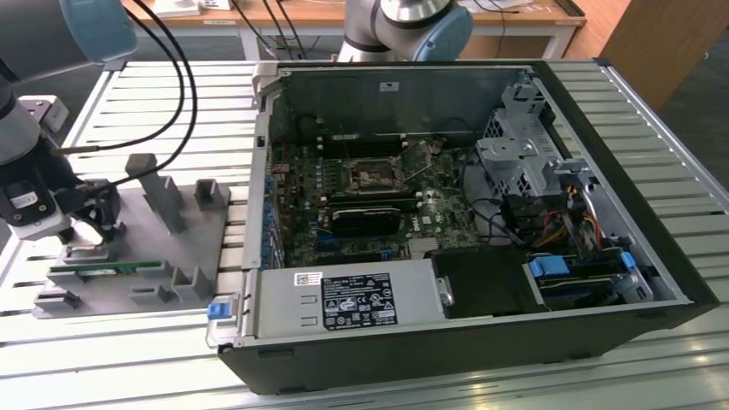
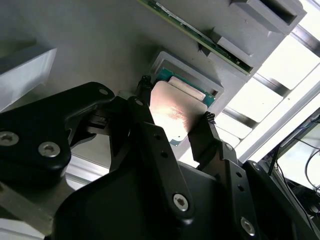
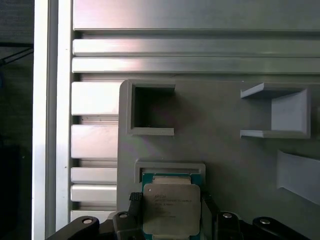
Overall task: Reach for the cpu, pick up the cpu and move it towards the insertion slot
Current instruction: 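Pick up the cpu and move it towards the insertion slot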
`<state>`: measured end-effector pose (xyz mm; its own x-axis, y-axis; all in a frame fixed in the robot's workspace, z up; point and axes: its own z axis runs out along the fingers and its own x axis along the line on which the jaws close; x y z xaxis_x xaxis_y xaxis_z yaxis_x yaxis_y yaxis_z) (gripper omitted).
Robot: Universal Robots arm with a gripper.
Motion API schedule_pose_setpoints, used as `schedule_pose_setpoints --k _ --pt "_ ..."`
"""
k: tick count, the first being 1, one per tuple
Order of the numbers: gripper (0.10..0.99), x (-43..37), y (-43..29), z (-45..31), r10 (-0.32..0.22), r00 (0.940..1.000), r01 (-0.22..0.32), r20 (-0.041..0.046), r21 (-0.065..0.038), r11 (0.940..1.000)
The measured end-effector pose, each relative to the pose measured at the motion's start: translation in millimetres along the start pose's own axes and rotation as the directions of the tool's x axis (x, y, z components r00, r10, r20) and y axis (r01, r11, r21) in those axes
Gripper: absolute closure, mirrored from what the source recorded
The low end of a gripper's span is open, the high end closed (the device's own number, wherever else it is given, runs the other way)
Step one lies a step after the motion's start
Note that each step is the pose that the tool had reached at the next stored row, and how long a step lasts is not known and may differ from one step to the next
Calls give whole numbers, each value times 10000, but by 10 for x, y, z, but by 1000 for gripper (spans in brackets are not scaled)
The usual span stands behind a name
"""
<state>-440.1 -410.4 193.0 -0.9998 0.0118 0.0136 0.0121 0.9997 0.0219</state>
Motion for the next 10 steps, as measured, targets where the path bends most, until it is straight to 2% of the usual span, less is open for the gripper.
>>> schedule_pose_setpoints --k 10 --pt "541 1 2 -80 0 10000 0 1 -1 10000"
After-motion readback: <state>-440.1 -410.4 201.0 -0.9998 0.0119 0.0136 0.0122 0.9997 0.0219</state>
